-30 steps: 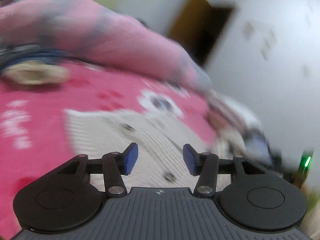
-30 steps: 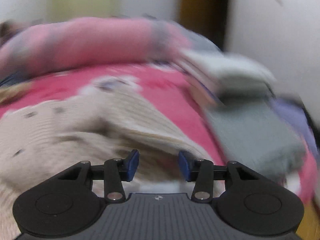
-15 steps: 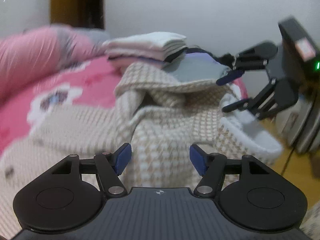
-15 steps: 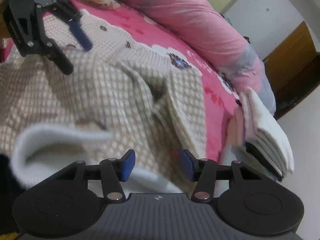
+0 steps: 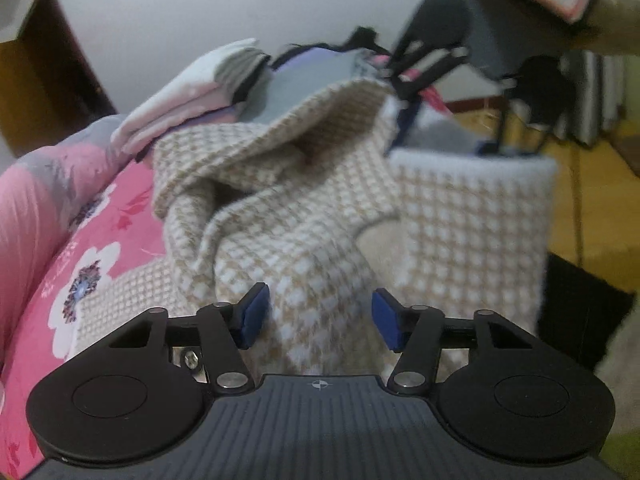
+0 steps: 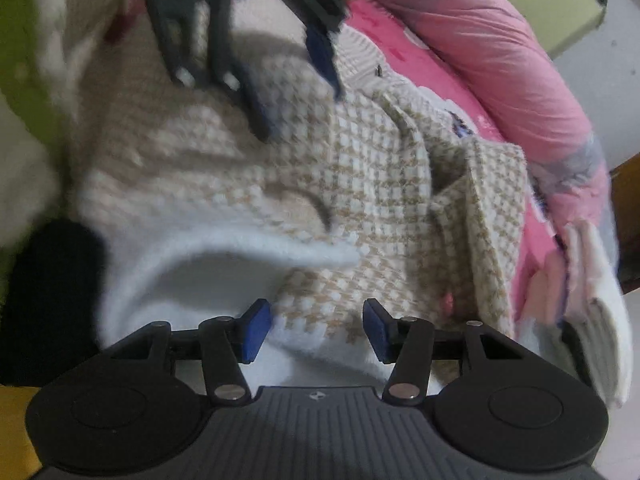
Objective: Fold clothes
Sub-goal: 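Pinch the cardigan hem with both tools and lift it upward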
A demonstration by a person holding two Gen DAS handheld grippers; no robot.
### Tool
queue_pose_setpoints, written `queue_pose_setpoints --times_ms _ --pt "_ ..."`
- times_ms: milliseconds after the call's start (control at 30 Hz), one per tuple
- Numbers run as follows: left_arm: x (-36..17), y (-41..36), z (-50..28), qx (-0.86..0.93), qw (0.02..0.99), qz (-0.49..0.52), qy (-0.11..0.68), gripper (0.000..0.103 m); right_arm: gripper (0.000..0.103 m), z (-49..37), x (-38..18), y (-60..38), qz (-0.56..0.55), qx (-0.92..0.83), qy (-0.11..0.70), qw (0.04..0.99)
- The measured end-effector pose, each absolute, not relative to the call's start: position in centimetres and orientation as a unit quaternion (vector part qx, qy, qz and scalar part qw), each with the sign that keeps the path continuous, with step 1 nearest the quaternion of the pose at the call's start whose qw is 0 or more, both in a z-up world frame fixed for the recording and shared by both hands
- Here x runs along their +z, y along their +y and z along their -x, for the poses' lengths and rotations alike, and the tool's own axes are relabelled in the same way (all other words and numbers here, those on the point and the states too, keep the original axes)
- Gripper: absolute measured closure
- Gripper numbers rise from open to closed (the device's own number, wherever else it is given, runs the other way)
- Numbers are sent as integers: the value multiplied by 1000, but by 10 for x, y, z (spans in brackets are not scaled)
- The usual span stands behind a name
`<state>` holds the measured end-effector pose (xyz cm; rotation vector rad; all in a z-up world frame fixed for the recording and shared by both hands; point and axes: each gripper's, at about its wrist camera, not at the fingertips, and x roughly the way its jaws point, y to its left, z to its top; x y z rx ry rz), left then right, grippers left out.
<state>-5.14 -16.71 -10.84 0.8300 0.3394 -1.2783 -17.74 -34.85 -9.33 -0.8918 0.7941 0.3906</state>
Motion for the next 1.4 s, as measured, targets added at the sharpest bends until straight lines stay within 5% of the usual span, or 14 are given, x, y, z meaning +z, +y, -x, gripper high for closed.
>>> queue_pose_setpoints --times_ms 167,467,600,833,1000,1233,1300,1400 --pt "-111 -156 58 -589 693 -377 173 54 81 158 -91 -356 383 105 332 856" --pt "-124 -162 62 -563 720 -375 155 54 83 121 -90 -352 354 123 298 878" --pt "-126 -162 60 -552 742 -345 158 88 89 103 -75 -369 292 86 277 911" --pt "-105 -108 73 -551 772 -244 203 95 90 80 -25 -464 23 -59 203 977" --pt "-110 -59 91 -541 768 -175 295 96 90 59 -58 -530 -182 -166 231 941" --pt "-130 -9 114 -506 755 -99 405 94 88 53 -108 -542 -272 -224 279 894" --pt "-125 -3 113 -499 761 -93 404 92 77 59 -99 -535 -255 -222 278 899" --pt "-108 17 108 -490 773 -66 397 69 54 83 -73 -523 -217 -222 264 913"
